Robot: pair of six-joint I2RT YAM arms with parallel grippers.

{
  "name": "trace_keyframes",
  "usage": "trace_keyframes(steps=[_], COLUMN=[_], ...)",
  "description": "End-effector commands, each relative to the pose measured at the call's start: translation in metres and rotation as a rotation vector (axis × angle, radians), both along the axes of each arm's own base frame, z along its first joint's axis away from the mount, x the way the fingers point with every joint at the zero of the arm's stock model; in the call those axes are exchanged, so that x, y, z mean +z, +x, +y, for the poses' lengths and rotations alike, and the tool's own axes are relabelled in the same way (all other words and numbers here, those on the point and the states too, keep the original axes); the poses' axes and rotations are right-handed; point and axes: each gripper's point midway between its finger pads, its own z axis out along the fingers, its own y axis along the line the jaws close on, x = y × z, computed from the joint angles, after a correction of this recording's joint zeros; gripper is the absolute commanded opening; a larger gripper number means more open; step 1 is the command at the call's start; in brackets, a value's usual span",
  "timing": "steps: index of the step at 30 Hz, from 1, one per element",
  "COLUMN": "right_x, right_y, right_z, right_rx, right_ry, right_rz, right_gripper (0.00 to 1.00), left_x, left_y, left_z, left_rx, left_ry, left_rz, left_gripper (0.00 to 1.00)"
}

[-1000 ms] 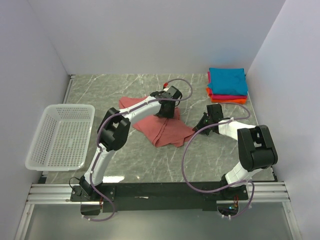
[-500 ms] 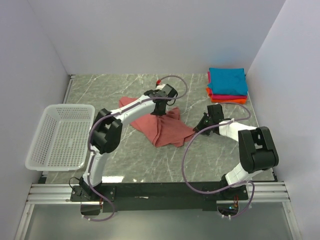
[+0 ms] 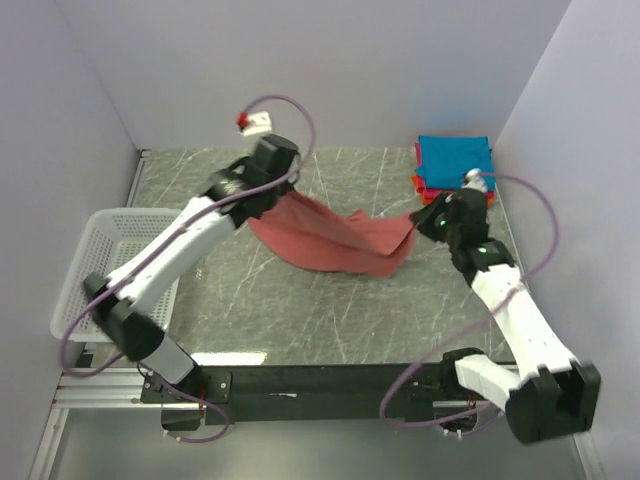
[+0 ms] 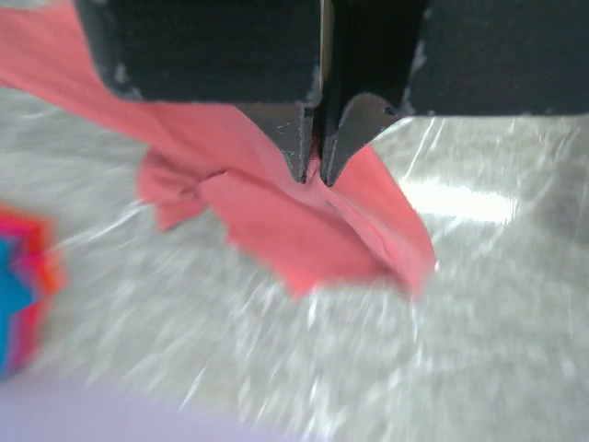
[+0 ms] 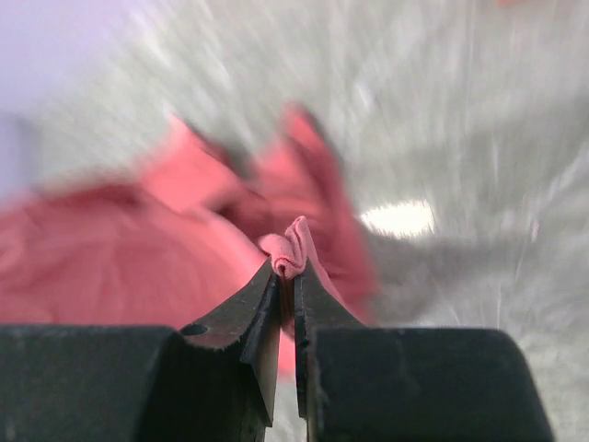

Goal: Fold and stack the t-shirts
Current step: Flatten the tshirt out

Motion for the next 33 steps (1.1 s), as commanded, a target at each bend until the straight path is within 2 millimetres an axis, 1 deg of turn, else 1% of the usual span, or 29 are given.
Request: trace_keyframes(steps=[1, 2, 3, 4, 5, 6, 7, 8, 9, 10, 11, 12, 13, 14, 16, 17, 19, 20, 21, 23, 24, 25, 26, 27, 28, 29, 30, 31, 33], right_x=[0.113, 0.160, 0.181, 0.199, 0.241, 0.260, 0.274, 0.309, 0.325, 0.338, 0.365, 0.375, 0.387, 0.408, 0.424, 0.440, 0.450, 0.458, 0.462, 0.468, 0.470, 0.470, 0.469, 0.468, 0.461, 0.456, 0.453, 0.432, 0.414], right_y=[-0.011, -0.023, -0.031, -0.041, -0.059, -0.070, -0.080, -0.100, -0.112, -0.125, -0.146, -0.157, -0.171, -0.192, -0.213, -0.232, -0.245, -0.255, -0.256, -0.255, -0.251, -0.240, -0.232, -0.222, -0.197, -0.182, -0.168, -0.130, -0.091], right_z=[-0.034, -0.040, -0.048, -0.052, -0.058, -0.063, -0.066, -0.069, -0.070, -0.069, -0.070, -0.070, -0.072, -0.075, -0.079, -0.082, -0.085, -0.089, -0.092, -0.100, -0.103, -0.104, -0.107, -0.108, -0.106, -0.106, -0.109, -0.106, -0.108], right_rx=[-0.129, -0.149, -0.180, -0.195, -0.208, -0.224, -0.231, -0.231, -0.224, -0.204, -0.195, -0.184, -0.184, -0.189, -0.197, -0.201, -0.205, -0.227, -0.243, -0.290, -0.307, -0.321, -0.341, -0.354, -0.355, -0.357, -0.389, -0.386, -0.416], right_ry=[-0.074, -0.074, -0.085, -0.091, -0.090, -0.095, -0.103, -0.103, -0.103, -0.113, -0.104, -0.105, -0.110, -0.103, -0.114, -0.109, -0.121, -0.120, -0.125, -0.145, -0.151, -0.167, -0.177, -0.186, -0.208, -0.221, -0.230, -0.263, -0.296], right_rz=[-0.257, -0.367, -0.412, -0.449, -0.550, -0.594, -0.621, -0.706, -0.744, -0.778, -0.851, -0.877, -0.913, -0.976, -1.026, -1.077, -1.113, -1.142, -1.153, -1.158, -1.156, -1.137, -1.120, -1.105, -1.058, -1.032, -1.014, -0.934, -0.870], right_gripper=[0.00, 0.00, 0.00, 0.00, 0.00, 0.00, 0.00, 0.00, 0.00, 0.00, 0.00, 0.00, 0.00, 0.00, 0.00, 0.00, 0.00, 0.00, 0.00, 0.00, 0.00, 0.00, 0.00, 0.00, 0.00, 0.00, 0.00, 0.00, 0.00], left_x=[0.103, 0.130, 0.146, 0.167, 0.191, 0.206, 0.226, 0.248, 0.260, 0.283, 0.292, 0.302, 0.314, 0.322, 0.339, 0.348, 0.361, 0.367, 0.376, 0.379, 0.384, 0.381, 0.381, 0.375, 0.363, 0.355, 0.343, 0.320, 0.288], left_y=[-0.012, -0.024, -0.031, -0.039, -0.053, -0.062, -0.072, -0.091, -0.101, -0.124, -0.134, -0.145, -0.162, -0.174, -0.194, -0.209, -0.223, -0.230, -0.236, -0.233, -0.233, -0.220, -0.213, -0.197, -0.171, -0.155, -0.138, -0.103, -0.068], left_z=[0.024, 0.031, 0.035, 0.039, 0.049, 0.053, 0.052, 0.060, 0.063, 0.065, 0.067, 0.068, 0.075, 0.071, 0.077, 0.081, 0.090, 0.096, 0.100, 0.099, 0.099, 0.091, 0.088, 0.089, 0.080, 0.081, 0.079, 0.084, 0.089], left_rx=[0.027, 0.012, -0.003, -0.022, -0.033, -0.050, -0.105, -0.141, -0.172, -0.250, -0.283, -0.321, -0.354, -0.419, -0.467, -0.505, -0.519, -0.519, -0.521, -0.518, -0.517, -0.506, -0.490, -0.431, -0.370, -0.307, -0.250, -0.092, 0.060], left_ry=[-0.144, -0.187, -0.212, -0.241, -0.279, -0.305, -0.340, -0.381, -0.404, -0.455, -0.474, -0.496, -0.517, -0.535, -0.564, -0.581, -0.606, -0.613, -0.626, -0.622, -0.619, -0.608, -0.601, -0.584, -0.551, -0.529, -0.500, -0.427, -0.337], left_rz=[-0.248, -0.302, -0.339, -0.385, -0.436, -0.471, -0.517, -0.573, -0.606, -0.668, -0.696, -0.724, -0.764, -0.786, -0.831, -0.862, -0.910, -0.936, -0.965, -0.969, -0.978, -0.955, -0.945, -0.923, -0.877, -0.852, -0.819, -0.762, -0.691], left_gripper=[0.01, 0.01, 0.01, 0.01, 0.01, 0.01, 0.01, 0.01, 0.01, 0.01, 0.01, 0.01, 0.01, 0.01, 0.01, 0.01, 0.01, 0.01, 0.01, 0.01, 0.01, 0.01, 0.01, 0.01, 0.01, 0.01, 0.01, 0.01, 0.01])
